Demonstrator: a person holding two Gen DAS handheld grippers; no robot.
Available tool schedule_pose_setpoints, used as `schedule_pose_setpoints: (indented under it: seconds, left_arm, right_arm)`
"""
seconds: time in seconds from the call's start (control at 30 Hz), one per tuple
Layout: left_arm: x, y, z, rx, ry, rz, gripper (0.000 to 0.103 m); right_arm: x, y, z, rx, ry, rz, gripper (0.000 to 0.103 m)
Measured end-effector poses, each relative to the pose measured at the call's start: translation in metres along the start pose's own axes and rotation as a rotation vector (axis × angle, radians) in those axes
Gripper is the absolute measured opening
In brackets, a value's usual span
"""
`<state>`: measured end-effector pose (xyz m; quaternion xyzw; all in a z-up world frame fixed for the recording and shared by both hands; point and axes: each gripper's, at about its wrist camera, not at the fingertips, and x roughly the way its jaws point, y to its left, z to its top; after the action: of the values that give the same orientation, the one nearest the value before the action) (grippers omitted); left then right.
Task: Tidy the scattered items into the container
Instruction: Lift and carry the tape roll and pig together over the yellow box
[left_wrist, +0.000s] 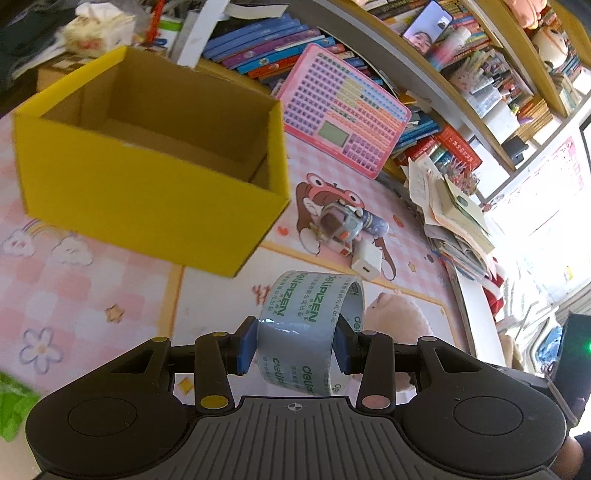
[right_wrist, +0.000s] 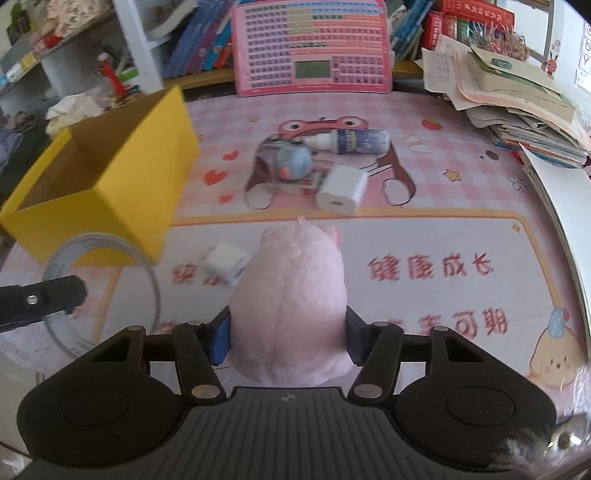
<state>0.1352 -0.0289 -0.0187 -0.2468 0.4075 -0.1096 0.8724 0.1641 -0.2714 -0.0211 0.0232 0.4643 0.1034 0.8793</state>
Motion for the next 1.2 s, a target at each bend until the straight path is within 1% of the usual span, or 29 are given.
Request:
schedule_pose_setpoints:
  seconds: [0.33,0.6,0.87,1.2]
  left_arm:
    - [-0.05,0.041,-0.02,-0.016,-0.015,-0.008,0.04]
    - [-0.09,0.079,-0.028,-0.057,-0.059,0.014,0.04]
    - [-0.12,0.111,-0.028,-0.115,-0.116,0.042,0.04]
    - [-0.141,0.134,-0.02,-0.166,-0.19,0.06,0.04]
  right_arm:
    - [-0.03,0.066,-0.044,-0.059,0.001,0.066,0.056]
    - [-0.04,0.112,-0.065,-0.107,0.005,0.117,0.056]
    - [-0.04,0.155,-0.069,-0.202,0.017,0.177,0.056]
    - [-0.037,0.192,-0.061,-0.321,0.021,0.235,0.057]
